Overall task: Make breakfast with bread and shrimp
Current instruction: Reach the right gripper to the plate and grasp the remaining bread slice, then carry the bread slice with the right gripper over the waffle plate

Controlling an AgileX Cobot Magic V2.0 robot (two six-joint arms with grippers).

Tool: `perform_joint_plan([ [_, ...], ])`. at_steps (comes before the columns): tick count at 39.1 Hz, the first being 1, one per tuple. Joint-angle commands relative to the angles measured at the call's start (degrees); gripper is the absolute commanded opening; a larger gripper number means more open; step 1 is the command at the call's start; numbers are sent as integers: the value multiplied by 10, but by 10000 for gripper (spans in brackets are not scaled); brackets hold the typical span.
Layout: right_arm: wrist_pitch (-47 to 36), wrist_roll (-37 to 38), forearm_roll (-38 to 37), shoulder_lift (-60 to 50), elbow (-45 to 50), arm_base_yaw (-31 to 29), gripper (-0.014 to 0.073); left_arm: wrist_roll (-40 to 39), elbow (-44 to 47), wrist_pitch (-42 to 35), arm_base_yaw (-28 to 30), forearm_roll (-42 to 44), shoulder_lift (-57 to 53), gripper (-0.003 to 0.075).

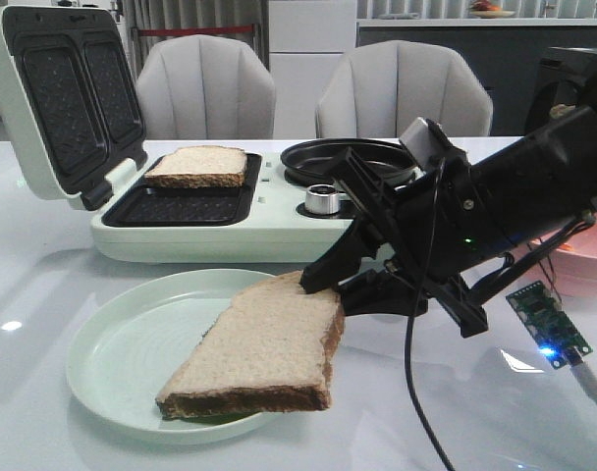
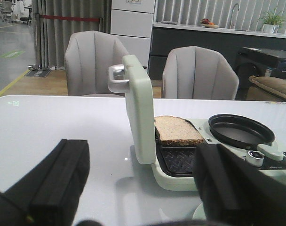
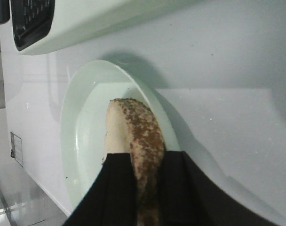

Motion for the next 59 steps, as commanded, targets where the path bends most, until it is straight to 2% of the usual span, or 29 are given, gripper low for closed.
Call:
perform_joint_plan([
  [1,47,-11,18,-30,-14,-10,185,-5,-14,-38,-3,7,7,511],
  [6,94,-16,18,-41,-14,-30,185,-5,-14,-38,-3,7,7,511],
  [12,153,-74,34,-70,-14,-48,185,-5,-14,-38,-3,7,7,511],
  [16,175,-102,53,-89,-23,-48,185,-5,-14,-38,-3,7,7,511],
  [21,199,-103,53,-90,-73,-31,185,-5,-14,-38,-3,7,7,511],
  [24,182,-108,47,-87,-118,-13,185,-5,-14,-38,-3,7,7,511],
  [29,80,-113,19,-73,-212,29,185,-5,-14,-38,-3,7,7,511],
  [34,-1,-104,13,-44,-294,45,185,-5,-14,-38,-3,7,7,511],
  [38,3,-72,7,-1,-350,46,185,-5,-14,-38,-3,7,7,511],
  [51,4,44,-139,125,-502,46,185,-5,-14,-38,-3,7,7,511],
  [59,-21,53,-149,161,-542,46,187,-5,-14,-38,-3,7,7,511],
])
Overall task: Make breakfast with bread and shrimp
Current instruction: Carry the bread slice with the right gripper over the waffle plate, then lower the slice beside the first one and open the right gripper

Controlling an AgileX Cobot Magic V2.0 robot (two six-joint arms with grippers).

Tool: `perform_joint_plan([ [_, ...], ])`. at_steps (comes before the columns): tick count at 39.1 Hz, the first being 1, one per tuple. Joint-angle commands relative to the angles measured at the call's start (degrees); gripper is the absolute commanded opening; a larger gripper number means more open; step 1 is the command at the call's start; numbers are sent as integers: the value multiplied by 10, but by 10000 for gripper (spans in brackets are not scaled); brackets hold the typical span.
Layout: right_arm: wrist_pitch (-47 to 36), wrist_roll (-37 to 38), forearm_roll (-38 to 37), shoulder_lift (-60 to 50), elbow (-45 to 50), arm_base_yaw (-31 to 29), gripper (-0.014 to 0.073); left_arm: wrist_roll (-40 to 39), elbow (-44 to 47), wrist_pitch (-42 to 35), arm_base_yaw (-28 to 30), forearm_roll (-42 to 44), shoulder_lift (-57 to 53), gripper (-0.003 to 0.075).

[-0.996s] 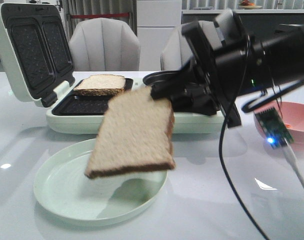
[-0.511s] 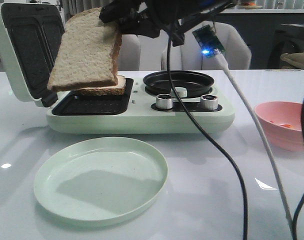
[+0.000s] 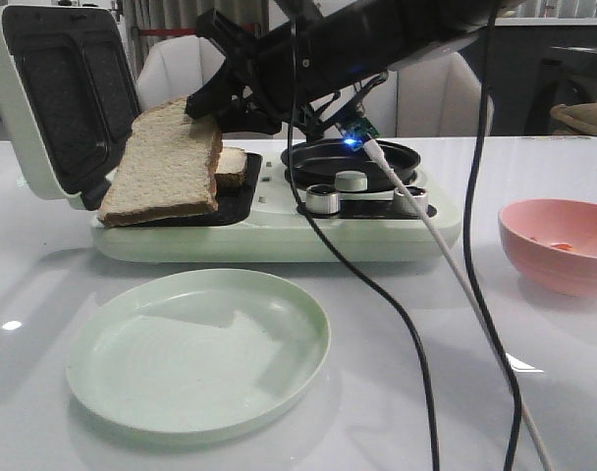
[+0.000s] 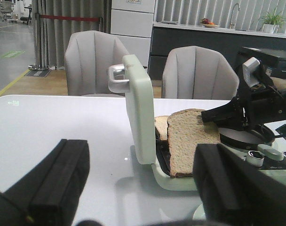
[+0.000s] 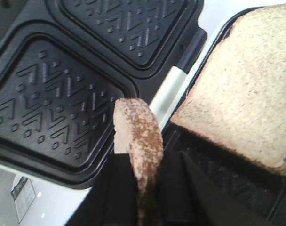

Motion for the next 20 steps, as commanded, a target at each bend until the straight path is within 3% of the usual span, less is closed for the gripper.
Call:
perform_joint_plan([
  [1,-12,1,16,-28,-32,0,188,-5,-14,-38,-3,7,7,511],
  [6,-31,1,11,-28,-34,0,232,-5,-14,-38,-3,7,7,511],
  [12,-51,1,-15,-28,-34,0,361,-5,-14,-38,-3,7,7,511],
  [20,-82,-18,-18,-28,-42,0,431,-5,-14,-38,-3,7,7,511],
])
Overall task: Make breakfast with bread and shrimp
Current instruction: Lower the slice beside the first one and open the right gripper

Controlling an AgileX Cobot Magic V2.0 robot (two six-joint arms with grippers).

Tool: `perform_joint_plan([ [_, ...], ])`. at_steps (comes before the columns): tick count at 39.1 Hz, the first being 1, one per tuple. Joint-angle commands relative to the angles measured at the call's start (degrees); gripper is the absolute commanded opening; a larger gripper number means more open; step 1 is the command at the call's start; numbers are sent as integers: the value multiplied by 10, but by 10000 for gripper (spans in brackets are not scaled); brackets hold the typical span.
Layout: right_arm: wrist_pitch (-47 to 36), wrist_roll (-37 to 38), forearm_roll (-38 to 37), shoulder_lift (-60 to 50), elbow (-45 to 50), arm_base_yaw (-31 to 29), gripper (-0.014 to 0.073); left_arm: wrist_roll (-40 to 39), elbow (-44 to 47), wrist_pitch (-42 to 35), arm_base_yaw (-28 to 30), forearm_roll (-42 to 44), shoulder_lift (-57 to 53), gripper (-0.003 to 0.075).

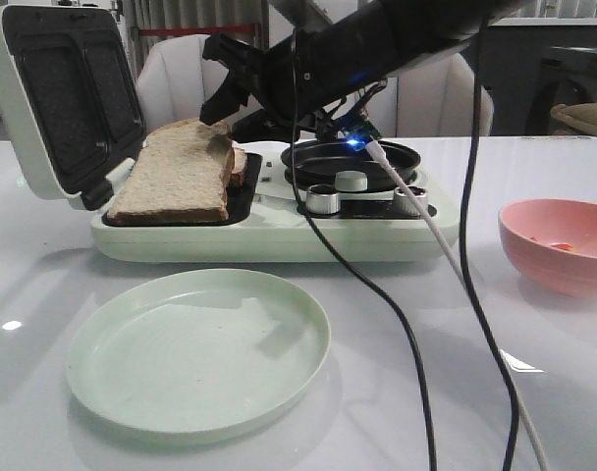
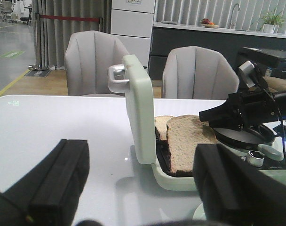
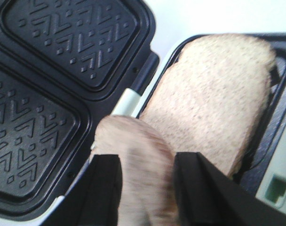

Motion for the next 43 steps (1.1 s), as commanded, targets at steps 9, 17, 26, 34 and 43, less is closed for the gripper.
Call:
perform_joint_plan([
  [9,-27,-62,12,-42,-33,-3,540,-5,-14,-38,-3,7,7,511],
  [17,-29,-67,-85,-77,-33,-8,540,-5,-14,-38,-3,7,7,511],
  [26,4,10,-299,-154,-32,-8,540,-5,-14,-38,-3,7,7,511],
  [34,88,238,-603,-222,-31,-10,540,-5,-14,-38,-3,7,7,511],
  [43,190,438,-795,-276,-19,-13,540,-5,-14,-38,-3,7,7,511],
])
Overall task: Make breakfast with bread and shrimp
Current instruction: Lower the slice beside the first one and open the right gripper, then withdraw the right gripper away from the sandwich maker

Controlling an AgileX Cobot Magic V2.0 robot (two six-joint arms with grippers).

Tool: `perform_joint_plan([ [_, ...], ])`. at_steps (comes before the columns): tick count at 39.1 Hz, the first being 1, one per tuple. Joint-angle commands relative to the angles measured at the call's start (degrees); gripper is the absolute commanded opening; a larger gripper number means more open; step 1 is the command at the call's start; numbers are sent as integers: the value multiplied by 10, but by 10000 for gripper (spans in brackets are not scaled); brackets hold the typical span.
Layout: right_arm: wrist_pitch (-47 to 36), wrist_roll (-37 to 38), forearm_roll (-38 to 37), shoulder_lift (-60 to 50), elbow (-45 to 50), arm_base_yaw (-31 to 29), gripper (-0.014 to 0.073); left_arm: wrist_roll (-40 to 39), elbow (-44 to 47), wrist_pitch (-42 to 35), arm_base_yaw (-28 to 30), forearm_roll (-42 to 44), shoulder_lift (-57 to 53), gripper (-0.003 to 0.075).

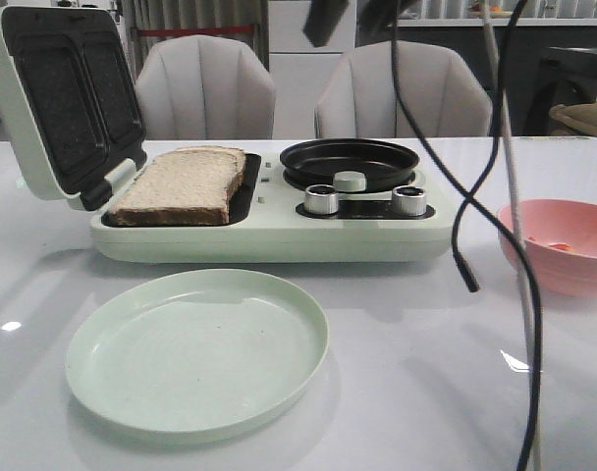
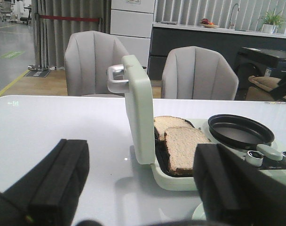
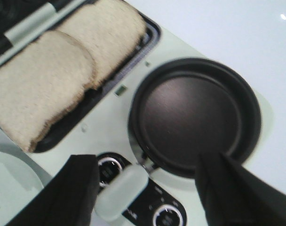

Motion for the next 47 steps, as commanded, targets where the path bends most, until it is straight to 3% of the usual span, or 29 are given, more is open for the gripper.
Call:
perform_joint_plan([
  [1,-11,53,-38,-62,-1,-7,540,-5,-14,-38,-3,7,7,511],
  [7,-57,53,6,-130,75,-7,540,-5,-14,-38,-3,7,7,511],
  [17,-143,52,55,-276,288,-7,540,-5,-14,-38,-3,7,7,511],
  [37,-355,52,69,-597,631,-7,540,-5,-14,-38,-3,7,7,511],
  [47,-380,52,72,-754,745,-7,540,-5,-14,-38,-3,7,7,511],
])
